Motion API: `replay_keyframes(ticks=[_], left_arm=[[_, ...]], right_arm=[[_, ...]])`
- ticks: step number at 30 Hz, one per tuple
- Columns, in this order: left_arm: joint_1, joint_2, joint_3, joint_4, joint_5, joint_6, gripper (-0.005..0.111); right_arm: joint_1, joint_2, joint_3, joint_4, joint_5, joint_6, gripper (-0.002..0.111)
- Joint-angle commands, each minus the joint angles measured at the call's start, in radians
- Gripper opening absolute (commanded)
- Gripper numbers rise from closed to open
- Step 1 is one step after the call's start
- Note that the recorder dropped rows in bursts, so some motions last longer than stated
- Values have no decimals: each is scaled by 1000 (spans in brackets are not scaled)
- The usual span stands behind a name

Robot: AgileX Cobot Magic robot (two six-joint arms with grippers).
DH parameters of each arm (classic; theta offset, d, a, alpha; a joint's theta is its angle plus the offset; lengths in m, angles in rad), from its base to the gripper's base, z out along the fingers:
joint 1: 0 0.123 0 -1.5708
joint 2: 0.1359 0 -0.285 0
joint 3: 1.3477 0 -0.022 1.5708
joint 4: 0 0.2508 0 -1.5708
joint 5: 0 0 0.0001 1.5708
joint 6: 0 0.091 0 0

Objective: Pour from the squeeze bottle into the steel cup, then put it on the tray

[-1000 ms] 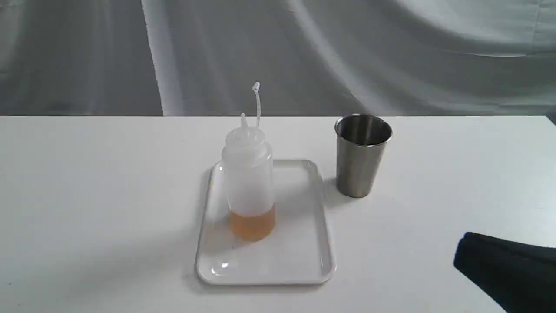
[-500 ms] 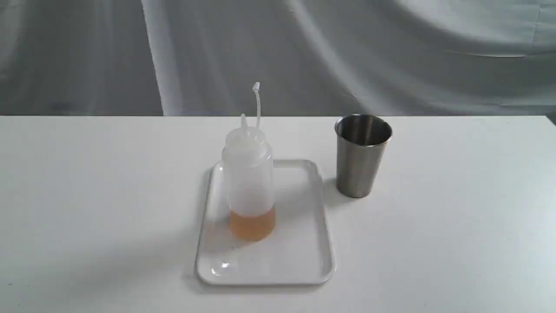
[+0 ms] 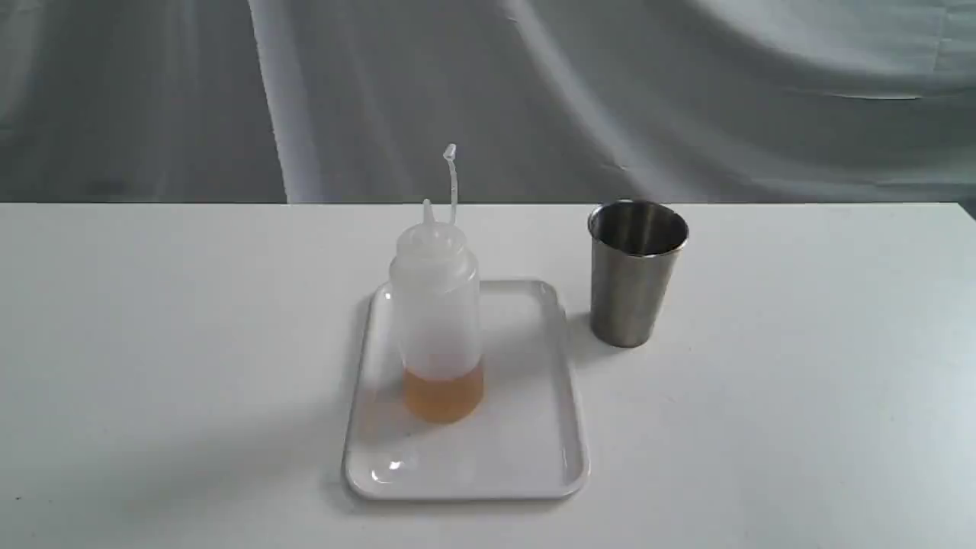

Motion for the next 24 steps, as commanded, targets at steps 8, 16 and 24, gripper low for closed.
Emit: replay_keyframes(ticks=[8,16,24], left_arm=[[-3,-5,4,1,-7,-2,8],[-3,-5,4,1,-7,-2,8],[-3,-5,4,1,-7,-2,8]], right_arm=[[-11,-16,4,-98,248,1,0],[-11,-16,4,-159,265,1,0],[-11,-16,4,-159,265,1,0]])
